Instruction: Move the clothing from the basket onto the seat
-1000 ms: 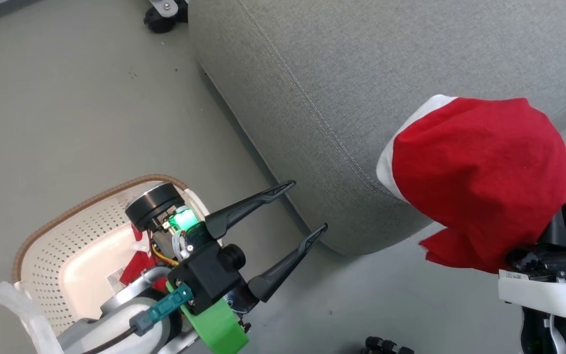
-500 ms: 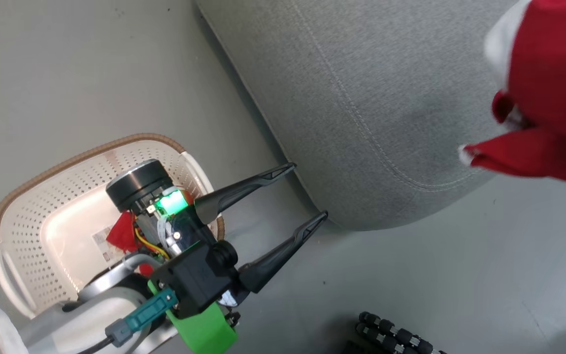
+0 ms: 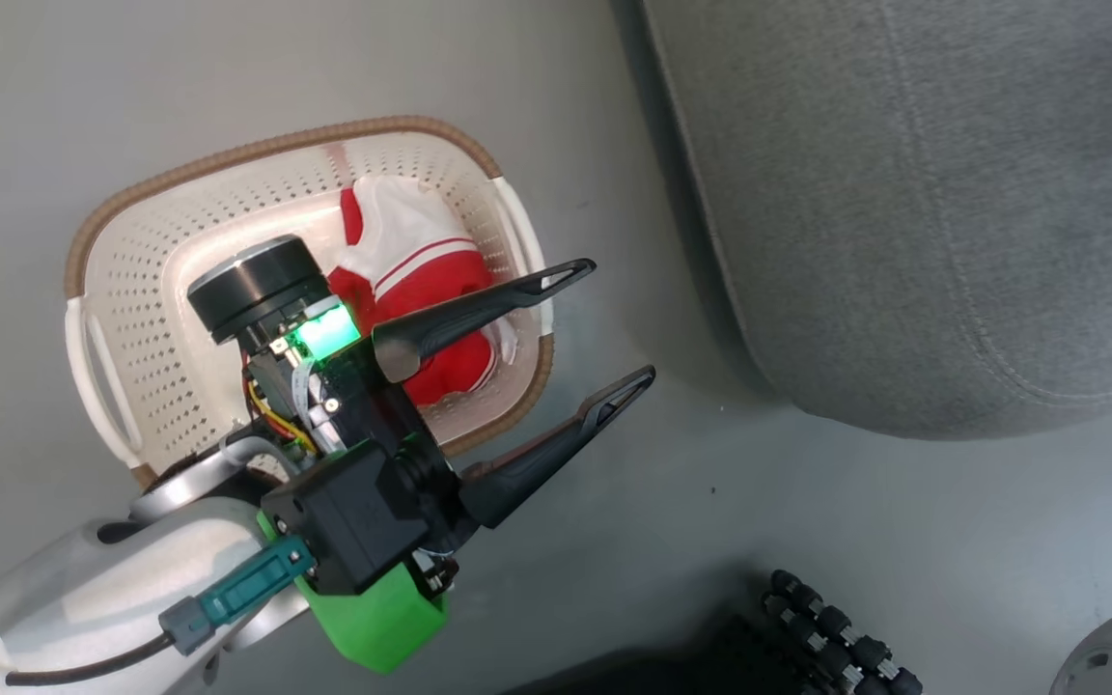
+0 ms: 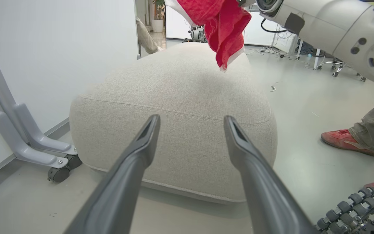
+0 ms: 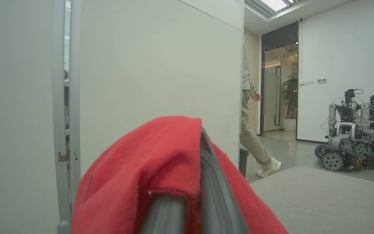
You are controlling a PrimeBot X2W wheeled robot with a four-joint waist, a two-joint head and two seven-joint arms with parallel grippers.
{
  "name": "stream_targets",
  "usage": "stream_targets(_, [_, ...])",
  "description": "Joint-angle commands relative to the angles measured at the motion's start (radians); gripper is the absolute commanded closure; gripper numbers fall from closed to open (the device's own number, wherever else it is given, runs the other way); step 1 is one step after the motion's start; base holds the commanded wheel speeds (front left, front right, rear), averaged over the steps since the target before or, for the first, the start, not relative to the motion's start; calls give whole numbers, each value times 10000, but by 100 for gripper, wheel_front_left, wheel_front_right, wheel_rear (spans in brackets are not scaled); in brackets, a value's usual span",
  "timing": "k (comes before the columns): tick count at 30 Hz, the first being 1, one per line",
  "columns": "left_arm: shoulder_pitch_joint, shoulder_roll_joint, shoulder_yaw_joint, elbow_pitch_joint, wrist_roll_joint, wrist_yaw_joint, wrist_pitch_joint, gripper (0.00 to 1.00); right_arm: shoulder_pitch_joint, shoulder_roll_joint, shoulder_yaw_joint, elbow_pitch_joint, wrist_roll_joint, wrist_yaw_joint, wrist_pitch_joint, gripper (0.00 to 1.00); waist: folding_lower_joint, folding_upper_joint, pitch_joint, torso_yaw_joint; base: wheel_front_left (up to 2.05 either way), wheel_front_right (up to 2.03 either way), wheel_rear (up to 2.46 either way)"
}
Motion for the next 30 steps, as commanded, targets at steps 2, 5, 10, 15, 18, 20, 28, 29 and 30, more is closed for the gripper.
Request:
stream_targets(2, [-307, 77, -73, 125, -71, -25, -208, 0, -386, -38, -105, 229, -229, -1, -6, 100, -2, 0, 1080, 1067, 0, 0, 0])
stream_targets(5, [-498, 147, -209, 241, -126, -26, -393, 0, -619, -38, -272, 527, -492, -1, -6, 100, -2, 0, 1253, 1236, 0, 0, 0])
stream_targets(10, [-693, 212, -368, 433, -164, -27, -605, 0, -559, -41, -995, 1482, -840, -1, -6, 100, -2, 0, 1376, 1429, 0, 0, 0])
stream_targets(15, [-823, 293, -477, 580, -238, -27, -745, 0, -386, -32, -1672, 2767, -754, -1, -6, 100, -2, 0, 1455, 1552, 0, 0, 0])
stream_targets(18, [-867, 313, -486, 672, -276, -27, -821, 0, -328, -41, -1824, 3380, -757, -1, -6, 100, -2, 0, 1443, 1557, 0, 0, 0])
stream_targets(20, [-866, 292, -499, 737, -313, -27, -835, 0, -324, -38, -1861, 3573, -746, -1, -6, 100, -2, 0, 1412, 1546, 0, 0, 0])
stream_targets(28, [-793, 103, -550, 917, -410, 60, -919, 0, 320, -26, -1720, 3200, -604, -1, -6, 0, -2, 0, 947, 1424, 0, 0, 0])
stream_targets(29, [-785, 68, -542, 954, -442, 85, -921, 0, 485, -33, -1691, 3091, -543, -1, -6, 0, -2, 0, 842, 1407, 0, 0, 0])
stream_targets(30, [-773, 39, -534, 985, -467, 91, -929, 0, 648, -30, -1653, 3025, -505, -1, -6, 0, -2, 0, 765, 1393, 0, 0, 0])
